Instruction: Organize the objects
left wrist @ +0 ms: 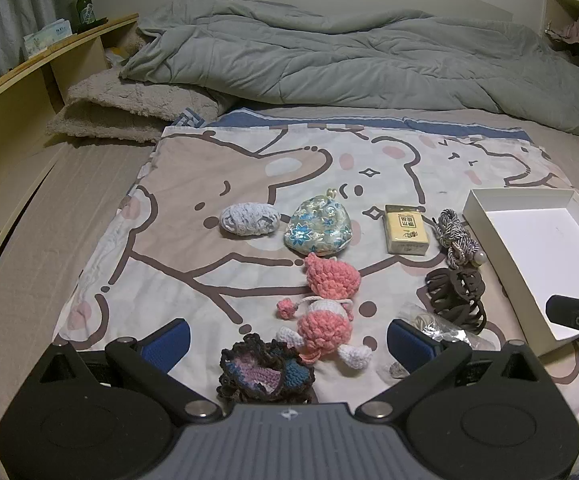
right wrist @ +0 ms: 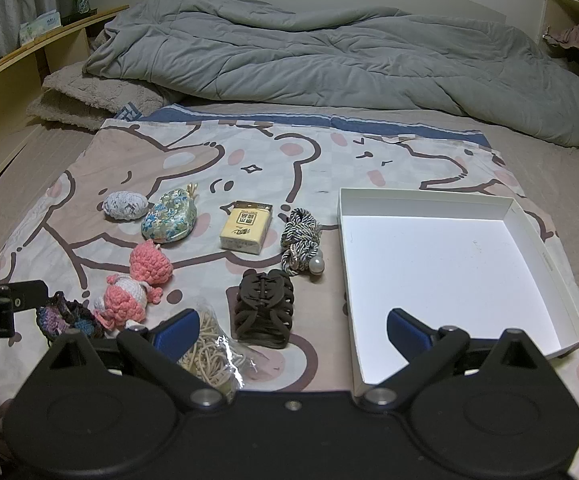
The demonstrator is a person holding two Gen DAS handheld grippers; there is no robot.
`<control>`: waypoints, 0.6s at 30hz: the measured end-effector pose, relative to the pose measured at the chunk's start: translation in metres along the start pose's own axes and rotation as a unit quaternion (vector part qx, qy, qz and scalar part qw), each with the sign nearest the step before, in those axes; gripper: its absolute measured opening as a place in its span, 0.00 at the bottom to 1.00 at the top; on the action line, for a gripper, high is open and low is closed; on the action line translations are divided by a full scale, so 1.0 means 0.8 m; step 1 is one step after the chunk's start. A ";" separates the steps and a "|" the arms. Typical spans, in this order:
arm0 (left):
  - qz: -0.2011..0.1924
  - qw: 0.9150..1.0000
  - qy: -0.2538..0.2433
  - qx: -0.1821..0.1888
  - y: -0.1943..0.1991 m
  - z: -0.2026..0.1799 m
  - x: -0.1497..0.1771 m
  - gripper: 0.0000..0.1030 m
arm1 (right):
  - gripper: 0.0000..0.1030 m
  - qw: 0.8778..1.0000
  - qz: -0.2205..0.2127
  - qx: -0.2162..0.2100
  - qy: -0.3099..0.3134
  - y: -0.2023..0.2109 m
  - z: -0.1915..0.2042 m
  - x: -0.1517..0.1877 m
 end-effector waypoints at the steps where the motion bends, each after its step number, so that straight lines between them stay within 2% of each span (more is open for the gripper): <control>1: 0.000 1.000 0.000 0.000 0.000 0.000 0.000 1.00 | 0.98 1.000 0.000 0.000 0.000 0.000 0.000 0.000; 18: 0.002 1.000 0.001 0.001 -0.006 -0.002 0.004 1.00 | 0.98 1.000 0.000 0.001 0.000 0.000 0.000 0.001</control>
Point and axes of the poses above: each gripper's, at about its wrist camera, not at the fingertips, and y roughly against the way its jaws point, z to its left, x to its underside, the point moved 4 cm from there along -y, roughly the way its jaws point, and after that the axes turned 10 degrees about -y, right-handed, at the moved point
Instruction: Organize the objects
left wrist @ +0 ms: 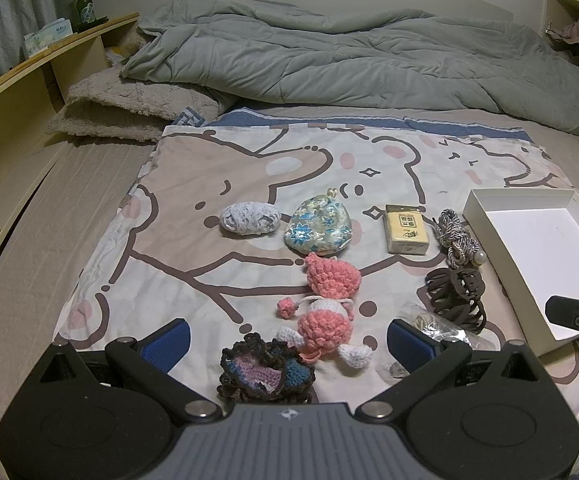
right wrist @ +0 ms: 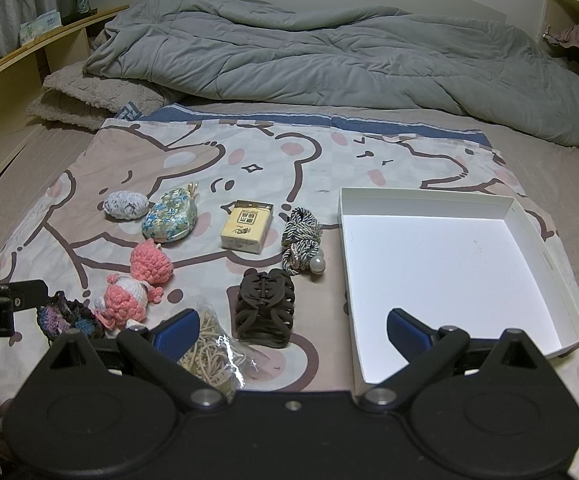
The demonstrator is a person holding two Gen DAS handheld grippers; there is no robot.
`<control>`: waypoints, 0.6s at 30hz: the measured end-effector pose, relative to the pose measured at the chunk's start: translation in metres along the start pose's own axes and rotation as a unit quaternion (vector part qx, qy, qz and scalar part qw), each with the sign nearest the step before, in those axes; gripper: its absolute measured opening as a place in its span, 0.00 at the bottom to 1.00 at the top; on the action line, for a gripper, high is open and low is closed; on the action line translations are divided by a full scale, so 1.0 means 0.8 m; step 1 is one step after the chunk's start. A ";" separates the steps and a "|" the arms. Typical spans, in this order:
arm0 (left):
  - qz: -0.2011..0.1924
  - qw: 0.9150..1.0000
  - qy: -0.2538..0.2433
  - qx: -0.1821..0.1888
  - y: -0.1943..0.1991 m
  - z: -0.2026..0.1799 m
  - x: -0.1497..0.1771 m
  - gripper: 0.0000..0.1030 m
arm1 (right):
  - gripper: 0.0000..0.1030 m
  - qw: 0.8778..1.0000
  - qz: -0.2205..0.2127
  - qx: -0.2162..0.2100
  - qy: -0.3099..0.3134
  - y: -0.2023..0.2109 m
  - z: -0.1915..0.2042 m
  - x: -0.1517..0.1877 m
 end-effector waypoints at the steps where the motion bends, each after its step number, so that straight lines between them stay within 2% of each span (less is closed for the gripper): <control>1: 0.000 1.000 0.000 0.000 -0.001 0.000 0.001 1.00 | 0.98 1.000 0.000 0.000 0.000 0.000 0.000 0.000; 18: 0.000 1.000 0.000 0.004 0.007 -0.001 0.000 1.00 | 0.98 1.000 0.000 0.000 0.000 -0.001 0.000 0.002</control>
Point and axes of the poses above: each gripper's, at about its wrist camera, not at the fingertips, and y roughly against the way its jaws point, z to its left, x to its underside, the point moved 4 cm from there along -y, roughly the way its jaws point, and after that the axes turned 10 degrees about -y, right-handed, at the moved point
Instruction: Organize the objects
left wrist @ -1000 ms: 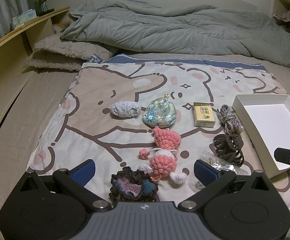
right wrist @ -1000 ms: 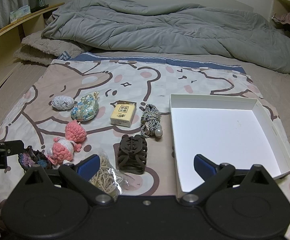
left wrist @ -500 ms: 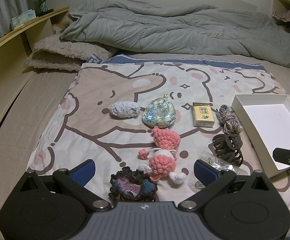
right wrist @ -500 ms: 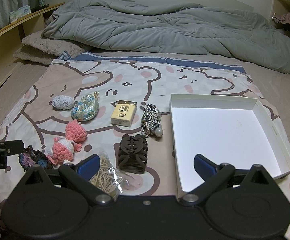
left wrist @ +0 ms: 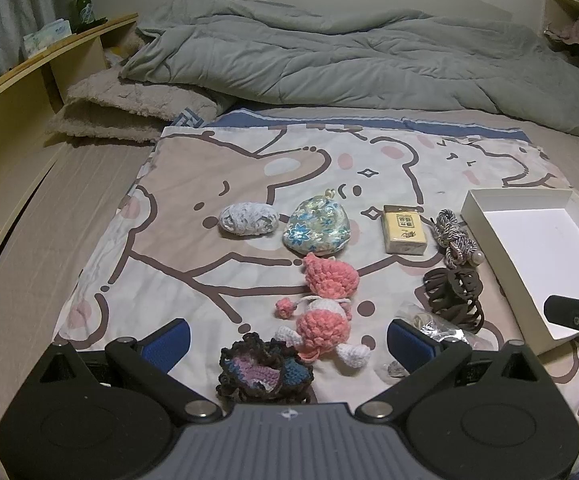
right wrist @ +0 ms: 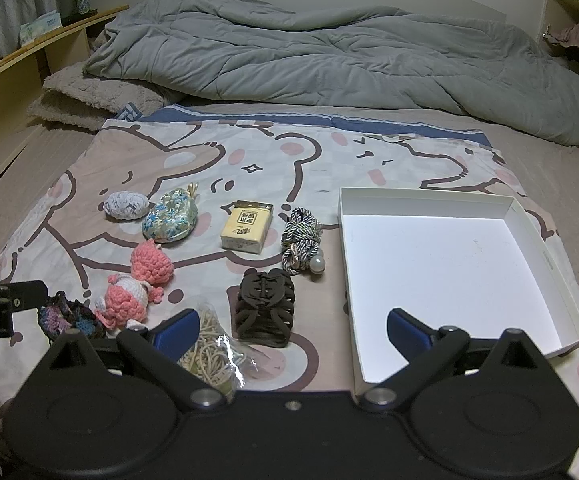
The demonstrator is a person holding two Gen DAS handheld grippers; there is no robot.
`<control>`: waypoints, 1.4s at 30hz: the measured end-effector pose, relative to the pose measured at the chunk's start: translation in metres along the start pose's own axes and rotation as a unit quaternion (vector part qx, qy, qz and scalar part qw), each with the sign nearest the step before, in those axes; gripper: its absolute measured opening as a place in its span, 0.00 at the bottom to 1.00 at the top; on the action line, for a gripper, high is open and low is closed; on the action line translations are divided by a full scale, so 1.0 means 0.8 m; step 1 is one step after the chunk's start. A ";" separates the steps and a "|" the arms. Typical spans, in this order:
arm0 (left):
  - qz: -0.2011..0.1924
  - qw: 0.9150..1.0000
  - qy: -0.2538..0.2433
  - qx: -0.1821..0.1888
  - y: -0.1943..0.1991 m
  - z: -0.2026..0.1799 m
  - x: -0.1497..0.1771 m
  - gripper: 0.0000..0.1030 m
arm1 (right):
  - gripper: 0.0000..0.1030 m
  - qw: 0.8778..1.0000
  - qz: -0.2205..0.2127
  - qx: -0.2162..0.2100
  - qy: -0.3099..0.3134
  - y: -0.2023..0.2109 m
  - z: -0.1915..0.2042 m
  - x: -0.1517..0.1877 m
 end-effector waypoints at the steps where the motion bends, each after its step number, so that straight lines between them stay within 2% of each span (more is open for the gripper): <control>1: 0.000 1.000 0.000 0.000 0.000 0.000 0.000 1.00 | 0.98 1.000 0.000 0.000 0.000 0.000 0.000 0.000; 33: 0.001 1.000 -0.002 -0.001 0.003 0.000 -0.003 1.00 | 0.98 1.000 0.001 0.000 -0.003 0.001 -0.002 0.002; 42: -0.014 1.000 -0.015 -0.001 0.001 0.000 -0.012 1.00 | 0.98 1.000 -0.009 -0.011 0.005 0.006 -0.002 -0.003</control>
Point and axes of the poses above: each gripper's, at about its wrist camera, not at the fingertips, and y roughly against the way its jaws point, z to its left, x to its underside, the point moved 4 cm from there along -y, roughly the way its jaws point, and after that the axes turned 10 degrees about -y, right-handed, at the moved point
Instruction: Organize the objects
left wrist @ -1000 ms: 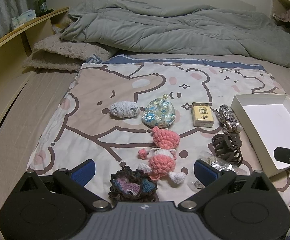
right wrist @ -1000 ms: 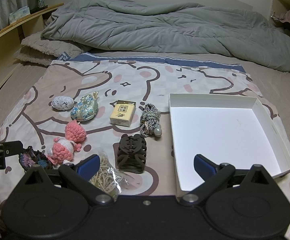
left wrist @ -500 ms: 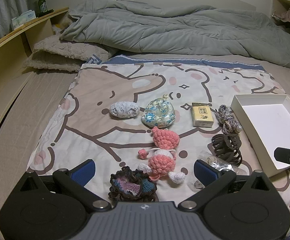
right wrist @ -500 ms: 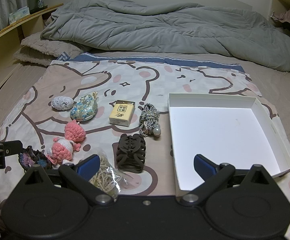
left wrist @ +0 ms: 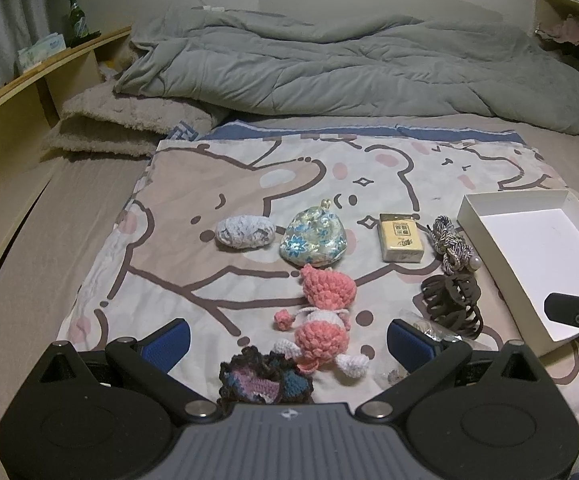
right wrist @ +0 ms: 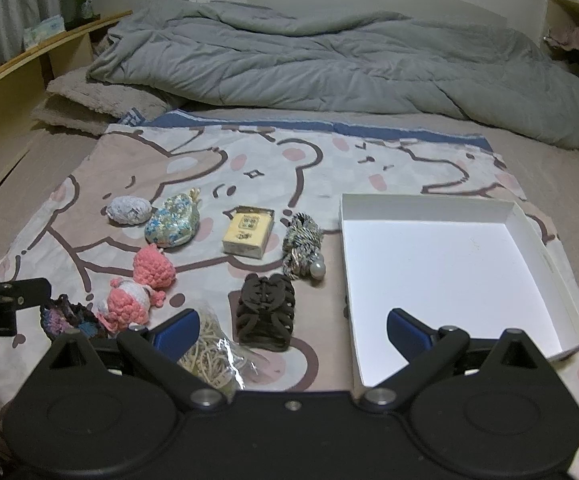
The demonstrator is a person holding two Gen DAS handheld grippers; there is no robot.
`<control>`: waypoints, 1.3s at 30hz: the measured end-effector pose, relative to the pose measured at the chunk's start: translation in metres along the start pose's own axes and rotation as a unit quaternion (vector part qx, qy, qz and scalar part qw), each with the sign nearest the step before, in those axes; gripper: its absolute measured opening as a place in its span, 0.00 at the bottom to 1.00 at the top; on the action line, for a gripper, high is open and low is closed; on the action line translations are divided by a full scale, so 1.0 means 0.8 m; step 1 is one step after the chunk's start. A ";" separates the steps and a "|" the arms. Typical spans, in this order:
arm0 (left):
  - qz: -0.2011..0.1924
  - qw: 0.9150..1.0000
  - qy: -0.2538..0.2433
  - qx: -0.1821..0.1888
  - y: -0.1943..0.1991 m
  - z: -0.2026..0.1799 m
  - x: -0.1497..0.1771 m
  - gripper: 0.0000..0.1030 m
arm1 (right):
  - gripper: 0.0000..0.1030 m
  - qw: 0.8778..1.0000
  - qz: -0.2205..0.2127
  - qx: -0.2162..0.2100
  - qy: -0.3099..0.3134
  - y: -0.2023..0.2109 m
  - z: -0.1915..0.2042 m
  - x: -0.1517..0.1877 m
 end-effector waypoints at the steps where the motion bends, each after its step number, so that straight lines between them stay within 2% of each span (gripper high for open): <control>1: -0.001 1.000 -0.003 0.000 -0.002 0.001 -0.001 1.00 | 0.98 1.000 -0.003 -0.002 0.004 0.001 0.000 -0.002; 6: 0.007 1.000 -0.011 -0.001 -0.020 0.011 -0.003 1.00 | 1.00 0.999 -0.013 -0.013 0.029 -0.004 0.007 -0.006; 12: 0.037 0.999 -0.012 0.000 -0.050 0.031 0.003 1.00 | 1.00 0.996 -0.013 -0.032 0.079 -0.021 0.020 -0.005; 18: 0.076 0.997 -0.001 0.026 -0.080 0.044 0.020 1.00 | 1.00 0.991 -0.013 -0.044 0.125 -0.043 0.026 0.000; 21: 0.097 0.994 0.025 0.049 -0.097 0.053 0.027 1.00 | 1.00 0.988 -0.006 -0.045 0.145 -0.058 0.026 0.006; 27: 0.140 0.983 0.097 0.067 -0.129 0.074 0.042 1.00 | 1.00 0.981 0.006 -0.057 0.186 -0.087 0.029 0.017; 31: 0.165 0.970 0.162 0.079 -0.149 0.084 0.051 1.00 | 1.00 0.972 0.027 -0.078 0.221 -0.102 0.040 0.030; 35: 0.194 0.960 0.181 0.088 -0.167 0.082 0.062 1.00 | 1.00 0.960 0.056 -0.092 0.257 -0.110 0.057 0.049; 39: 0.222 0.954 0.175 0.095 -0.180 0.071 0.073 1.00 | 1.00 0.948 0.082 -0.100 0.292 -0.120 0.072 0.066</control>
Point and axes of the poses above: each gripper's, at about its wrist camera, not at the fingertips, and y roughly against the way its jaws point, z to its left, x to its underside, the point moved 4 cm from there along -y, roughly the way its jaws point, and after that the axes turned 10 degrees about -y, right-handed, at the moved point
